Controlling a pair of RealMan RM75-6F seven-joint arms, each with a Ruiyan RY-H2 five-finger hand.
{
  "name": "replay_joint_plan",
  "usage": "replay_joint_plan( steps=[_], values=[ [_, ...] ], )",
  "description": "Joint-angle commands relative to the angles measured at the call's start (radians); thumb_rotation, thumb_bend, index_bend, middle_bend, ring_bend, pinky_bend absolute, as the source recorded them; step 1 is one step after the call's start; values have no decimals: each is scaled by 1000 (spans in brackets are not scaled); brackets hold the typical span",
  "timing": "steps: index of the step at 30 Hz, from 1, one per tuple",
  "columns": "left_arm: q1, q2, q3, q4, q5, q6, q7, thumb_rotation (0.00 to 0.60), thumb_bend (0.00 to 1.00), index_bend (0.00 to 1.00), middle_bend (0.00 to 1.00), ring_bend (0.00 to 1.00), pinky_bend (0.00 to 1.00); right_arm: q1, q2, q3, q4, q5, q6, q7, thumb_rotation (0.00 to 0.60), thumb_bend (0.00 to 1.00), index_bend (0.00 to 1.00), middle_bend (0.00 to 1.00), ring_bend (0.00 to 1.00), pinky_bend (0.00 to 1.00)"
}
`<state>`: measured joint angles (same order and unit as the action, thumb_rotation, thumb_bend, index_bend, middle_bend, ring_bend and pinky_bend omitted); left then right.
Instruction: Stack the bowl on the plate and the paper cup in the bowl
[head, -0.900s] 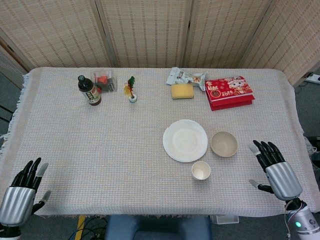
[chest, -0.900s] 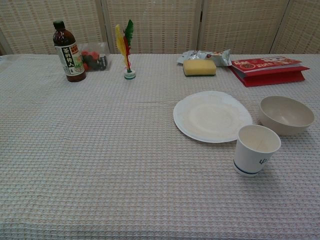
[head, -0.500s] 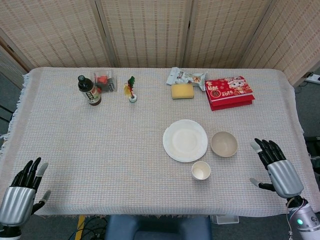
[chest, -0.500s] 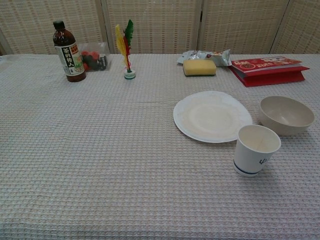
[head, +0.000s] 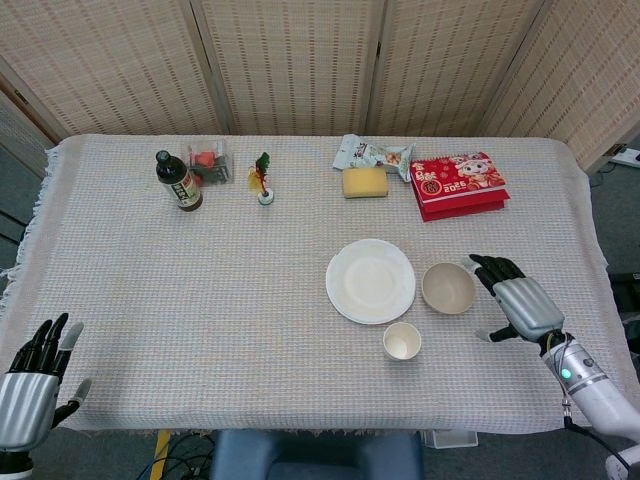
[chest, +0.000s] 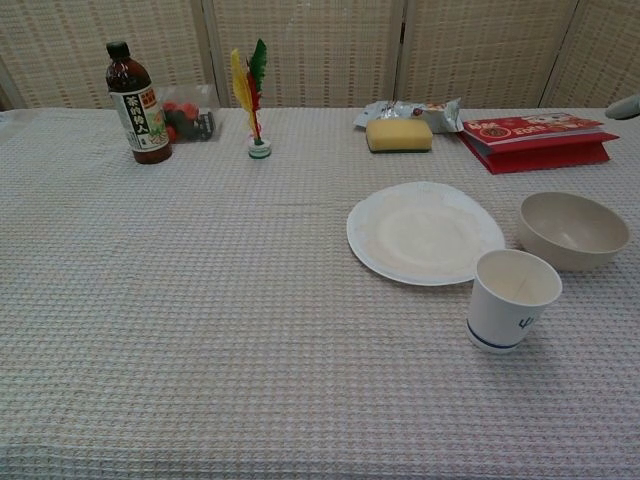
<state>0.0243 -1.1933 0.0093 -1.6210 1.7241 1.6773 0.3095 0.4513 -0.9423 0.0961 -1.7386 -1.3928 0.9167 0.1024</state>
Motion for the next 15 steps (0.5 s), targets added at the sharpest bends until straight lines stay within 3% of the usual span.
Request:
replay_joint_plan(
  steps=[1,15],
  values=[
    [-3,-1,0,0,-1,-5,0,600,314,0,0,0,259,97,9,40,-22,135,-117,-78,600,0,0,0,0,0],
    [-5,1,-1,-1,-2,-9,-2,600,314,0,0,0,259,177,-109,12,70,309,-195,-219,600,0,0,0,0,0]
  ],
)
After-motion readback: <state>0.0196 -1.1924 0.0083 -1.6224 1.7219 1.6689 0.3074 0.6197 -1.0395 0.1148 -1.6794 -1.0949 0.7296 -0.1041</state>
